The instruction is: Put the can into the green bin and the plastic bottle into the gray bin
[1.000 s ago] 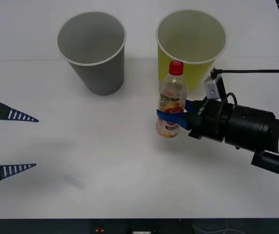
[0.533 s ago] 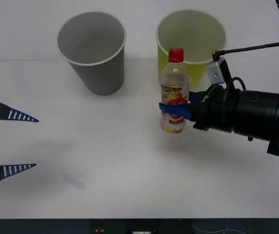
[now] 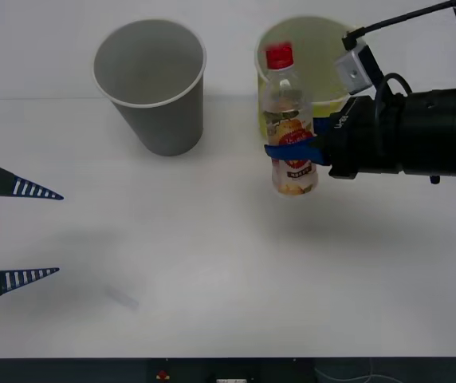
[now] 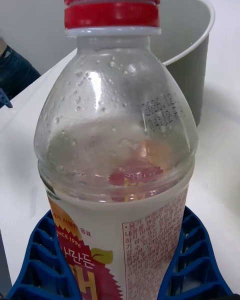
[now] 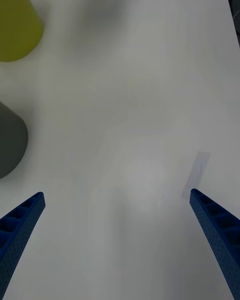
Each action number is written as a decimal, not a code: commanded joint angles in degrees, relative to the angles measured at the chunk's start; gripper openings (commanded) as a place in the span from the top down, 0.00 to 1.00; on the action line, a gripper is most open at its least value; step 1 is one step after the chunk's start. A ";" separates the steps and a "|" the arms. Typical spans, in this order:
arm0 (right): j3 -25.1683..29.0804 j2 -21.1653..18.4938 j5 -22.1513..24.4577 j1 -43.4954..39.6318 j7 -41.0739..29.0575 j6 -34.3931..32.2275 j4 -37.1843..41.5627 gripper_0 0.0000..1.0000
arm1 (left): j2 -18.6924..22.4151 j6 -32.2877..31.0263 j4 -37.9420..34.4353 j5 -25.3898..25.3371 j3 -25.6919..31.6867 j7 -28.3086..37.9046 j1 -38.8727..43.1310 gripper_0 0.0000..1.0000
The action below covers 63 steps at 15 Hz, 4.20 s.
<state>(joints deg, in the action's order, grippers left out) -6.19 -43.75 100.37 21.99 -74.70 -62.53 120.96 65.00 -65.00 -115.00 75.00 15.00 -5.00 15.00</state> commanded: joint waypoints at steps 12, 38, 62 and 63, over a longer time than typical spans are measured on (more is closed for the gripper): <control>0.30 18.18 14.24 33.56 -6.95 -22.02 -19.80 1.00 | 0.00 0.00 0.00 0.00 0.00 0.00 0.00 0.00; -11.30 35.58 34.72 50.17 -6.16 0.74 -52.58 0.00 | 0.00 0.00 0.00 0.00 0.00 0.00 0.00 0.00; 1.36 8.51 2.37 15.54 10.89 -12.97 -5.03 0.00 | 0.00 0.00 0.00 0.00 0.00 0.00 0.00 0.00; 1.97 7.19 1.50 13.70 10.71 -13.06 -3.10 0.00 | 0.00 0.00 0.00 0.00 0.00 0.00 0.00 0.00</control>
<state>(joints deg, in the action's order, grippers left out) -4.61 -35.50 102.57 37.01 -63.90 -75.53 116.45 65.00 -65.00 -115.00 75.00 15.00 -5.00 15.00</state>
